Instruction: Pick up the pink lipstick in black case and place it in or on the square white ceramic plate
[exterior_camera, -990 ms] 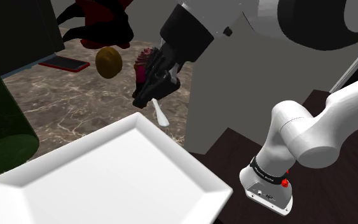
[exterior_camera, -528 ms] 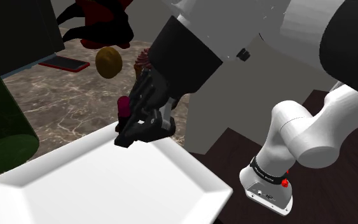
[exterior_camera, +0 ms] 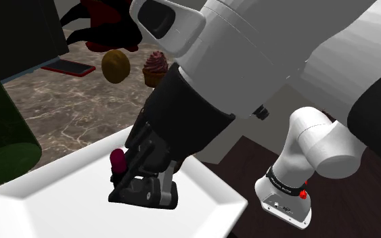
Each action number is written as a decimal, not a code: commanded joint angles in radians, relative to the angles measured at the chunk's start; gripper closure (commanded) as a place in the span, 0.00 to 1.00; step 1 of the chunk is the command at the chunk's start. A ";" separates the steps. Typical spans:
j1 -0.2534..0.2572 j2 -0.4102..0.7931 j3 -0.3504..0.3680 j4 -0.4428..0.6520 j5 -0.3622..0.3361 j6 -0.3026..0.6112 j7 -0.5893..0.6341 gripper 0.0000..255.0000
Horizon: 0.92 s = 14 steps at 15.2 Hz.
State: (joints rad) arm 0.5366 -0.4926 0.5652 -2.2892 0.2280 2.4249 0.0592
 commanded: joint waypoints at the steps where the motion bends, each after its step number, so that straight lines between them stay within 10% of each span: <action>1: 0.001 0.004 0.007 -0.025 0.002 0.030 0.002 1.00; 11: 0.002 0.008 0.013 -0.046 0.004 0.054 0.003 1.00; 12: 0.002 0.008 0.013 -0.046 0.004 0.054 0.003 0.00; 14: 0.002 0.008 0.013 -0.046 0.004 0.054 0.003 0.00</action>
State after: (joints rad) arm 0.5383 -0.4844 0.5779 -2.3350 0.2317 2.4794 0.0620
